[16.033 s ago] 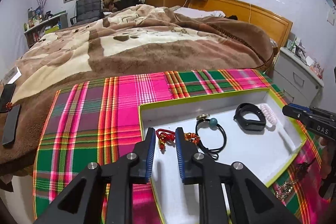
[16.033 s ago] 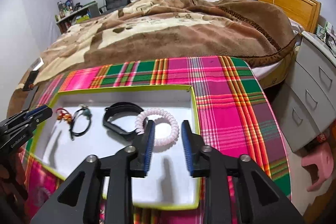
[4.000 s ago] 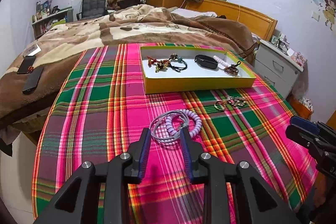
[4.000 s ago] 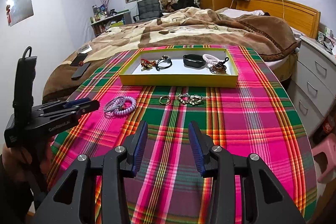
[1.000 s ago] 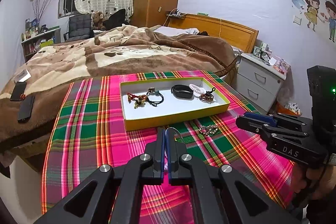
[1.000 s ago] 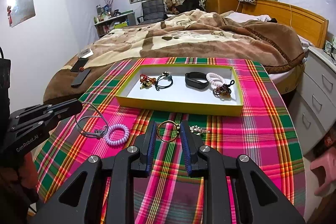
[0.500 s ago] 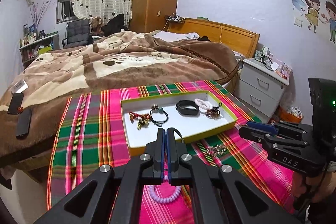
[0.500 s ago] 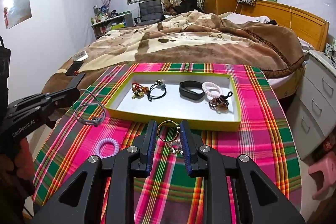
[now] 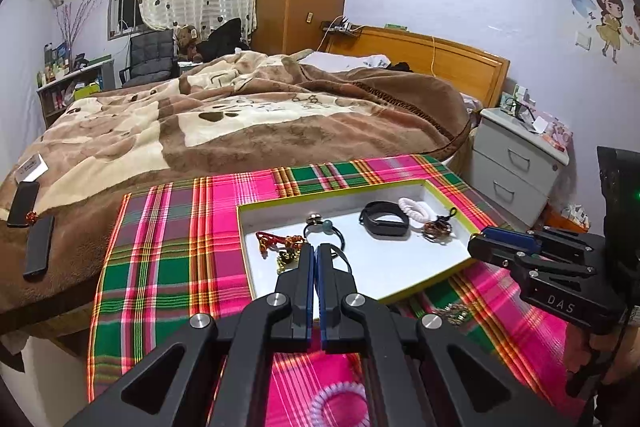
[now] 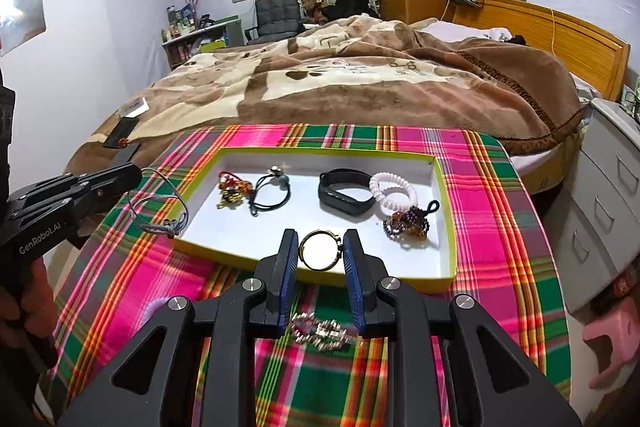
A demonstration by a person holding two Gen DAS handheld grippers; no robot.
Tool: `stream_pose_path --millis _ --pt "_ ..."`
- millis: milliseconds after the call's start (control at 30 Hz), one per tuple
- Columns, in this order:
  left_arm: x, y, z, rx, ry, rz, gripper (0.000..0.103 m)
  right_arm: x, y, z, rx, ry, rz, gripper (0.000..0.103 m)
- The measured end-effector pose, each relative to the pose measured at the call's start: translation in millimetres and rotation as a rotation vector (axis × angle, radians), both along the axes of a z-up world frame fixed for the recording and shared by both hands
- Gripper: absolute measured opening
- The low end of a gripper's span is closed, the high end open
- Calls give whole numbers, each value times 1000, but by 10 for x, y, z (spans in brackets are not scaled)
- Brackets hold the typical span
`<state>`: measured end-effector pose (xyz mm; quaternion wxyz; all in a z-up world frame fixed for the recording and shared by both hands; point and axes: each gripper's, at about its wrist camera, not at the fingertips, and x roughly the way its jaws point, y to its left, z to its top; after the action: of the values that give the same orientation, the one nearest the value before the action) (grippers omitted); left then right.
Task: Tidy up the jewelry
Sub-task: 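Carry the grey cord bracelet and gold ring with both tools into the box, then open both tools to release the cord bracelet and ring in the box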
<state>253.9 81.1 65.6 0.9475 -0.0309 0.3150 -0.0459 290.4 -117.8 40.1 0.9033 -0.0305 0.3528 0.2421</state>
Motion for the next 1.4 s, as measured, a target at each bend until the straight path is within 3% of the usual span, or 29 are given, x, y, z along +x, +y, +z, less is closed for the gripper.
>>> stream_pose_path --millis 700,1267,1400 --pt "644 197 -645 22 136 20 1 743 183 -598 -89 132 -22 24" --pt "792 106 -807 79 188 21 1 817 206 -640 -103 144 -30 24" --pt "787 99 -799 85 188 24 2 810 200 -645 -104 138 -34 34"
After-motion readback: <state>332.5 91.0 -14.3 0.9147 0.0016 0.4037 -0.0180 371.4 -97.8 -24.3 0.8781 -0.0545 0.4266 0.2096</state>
